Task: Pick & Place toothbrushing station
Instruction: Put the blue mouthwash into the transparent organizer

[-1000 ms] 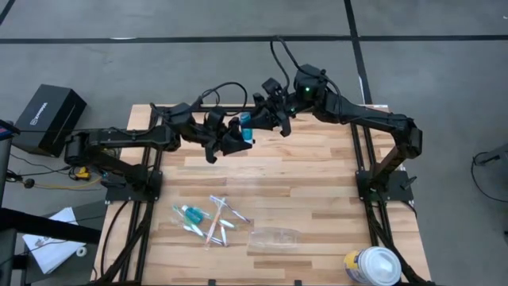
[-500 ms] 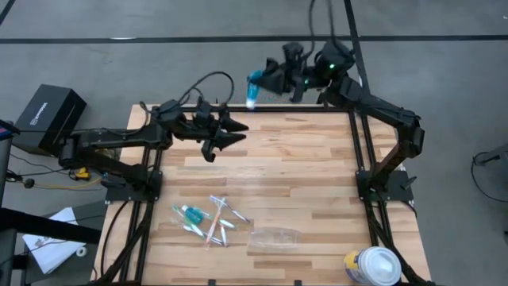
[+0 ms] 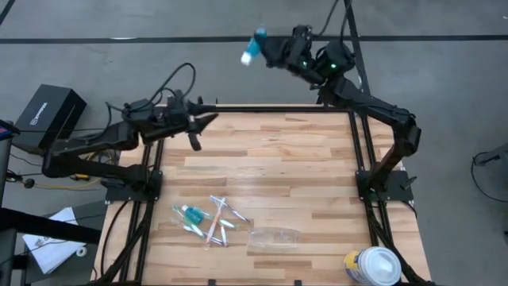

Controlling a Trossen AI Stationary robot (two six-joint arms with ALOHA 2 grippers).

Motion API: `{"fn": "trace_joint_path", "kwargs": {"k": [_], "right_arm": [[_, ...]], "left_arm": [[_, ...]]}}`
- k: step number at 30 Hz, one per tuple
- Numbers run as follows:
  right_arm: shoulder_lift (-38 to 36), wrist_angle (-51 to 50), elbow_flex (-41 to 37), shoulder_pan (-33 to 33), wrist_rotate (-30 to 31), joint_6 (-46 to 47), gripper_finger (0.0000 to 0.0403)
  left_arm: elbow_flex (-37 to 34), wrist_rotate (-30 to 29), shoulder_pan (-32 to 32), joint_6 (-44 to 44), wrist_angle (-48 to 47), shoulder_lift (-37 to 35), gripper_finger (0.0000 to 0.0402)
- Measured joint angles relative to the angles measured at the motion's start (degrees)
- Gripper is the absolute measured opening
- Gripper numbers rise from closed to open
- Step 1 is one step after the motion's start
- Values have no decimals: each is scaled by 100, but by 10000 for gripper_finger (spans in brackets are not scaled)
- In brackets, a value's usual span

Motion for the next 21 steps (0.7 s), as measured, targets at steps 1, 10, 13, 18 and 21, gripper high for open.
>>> {"fn": "trace_joint_path", "kwargs": {"k": [1,10,13,18,21], "right_arm": [[75,24,-6,23,215,261,55],[1018,451,-26,296,1005,1285,55],[1405,1122,-26,253,1088,1718,55],[1809,1642,-26,273,1260,2094,55],[1865,1757,-26,316,1294,2151,55]], "left_arm": [[0,-204,-30,181,14,-51,112],[0,-2648,-520,1777,-190,-78,106],[0,-3350,-615,2360,-152,-24,102],[0,-3074,-613,2844,335,-30,104],[0,-3015,-615,3341,626,-13,119]]}}
